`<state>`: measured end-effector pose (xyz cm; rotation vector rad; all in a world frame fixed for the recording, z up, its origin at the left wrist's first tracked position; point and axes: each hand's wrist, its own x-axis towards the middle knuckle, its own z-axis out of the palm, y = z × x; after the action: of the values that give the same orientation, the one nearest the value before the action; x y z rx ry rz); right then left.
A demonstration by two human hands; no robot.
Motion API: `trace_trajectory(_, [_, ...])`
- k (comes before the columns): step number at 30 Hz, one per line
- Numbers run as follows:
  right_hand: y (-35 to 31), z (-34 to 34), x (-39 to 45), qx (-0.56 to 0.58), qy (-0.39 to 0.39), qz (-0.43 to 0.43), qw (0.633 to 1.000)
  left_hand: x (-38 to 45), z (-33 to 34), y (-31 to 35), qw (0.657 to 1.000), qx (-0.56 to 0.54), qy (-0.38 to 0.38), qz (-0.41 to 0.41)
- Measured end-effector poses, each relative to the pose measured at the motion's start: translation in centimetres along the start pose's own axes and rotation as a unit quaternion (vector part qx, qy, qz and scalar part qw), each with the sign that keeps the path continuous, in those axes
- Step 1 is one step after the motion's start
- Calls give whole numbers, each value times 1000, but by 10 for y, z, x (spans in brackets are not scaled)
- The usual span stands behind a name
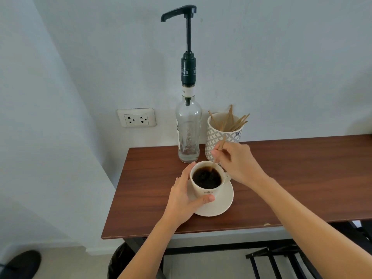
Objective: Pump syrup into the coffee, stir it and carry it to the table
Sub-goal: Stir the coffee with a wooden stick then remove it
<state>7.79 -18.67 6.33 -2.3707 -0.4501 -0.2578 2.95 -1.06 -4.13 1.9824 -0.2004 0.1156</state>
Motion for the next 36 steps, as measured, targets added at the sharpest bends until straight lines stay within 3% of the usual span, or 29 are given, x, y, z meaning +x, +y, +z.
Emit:
trace_trajectory(3, [7, -14, -2, -9, -51, 38, 998, 1, -1, 1, 1000, 6, -2, -2])
trace_trajectory(6, [-3, -6, -8, 64, -104, 47, 991, 0, -1, 1, 1000, -5, -2, -11])
trace_trajectory(8, [-6, 4, -7, 97, -71, 39, 992, 0, -1, 0, 1000, -8, -3, -9])
trace_trajectory(11, [0, 3, 1, 39, -7, 25, 999, -1, -1, 2, 1000, -3, 0, -3])
trace_trajectory(14, [10, -11, 1, -2, -39, 49, 998, 0, -1, 3, 1000, 2, -1, -7])
trace_trajectory(17, [5, -9, -7, 79, -98, 62, 990, 0, -1, 2, 1000, -6, 0, -15])
trace_trajectory(20, [2, 6, -6, 118, -52, 53, 990, -1, 0, 0, 1000, -7, -2, -17])
trace_trajectory(23, [9, 4, 2, 67, -6, 57, 996, -1, 0, 1, 1000, -4, -2, -16])
trace_trajectory(25, [14, -5, 3, 42, -19, 74, 996, 0, 0, 2, 1000, -1, -2, -20])
trace_trajectory(28, [15, -7, -4, 99, -82, 100, 987, 0, 0, 1, 1000, -5, -1, -22])
trace_trajectory(33, [14, 6, 0, 103, -6, 91, 990, -1, 0, 0, 1000, 0, -1, -17])
trace_trajectory(36, [17, -5, 3, 72, -20, 107, 991, -1, 0, 1, 1000, -1, 2, -15])
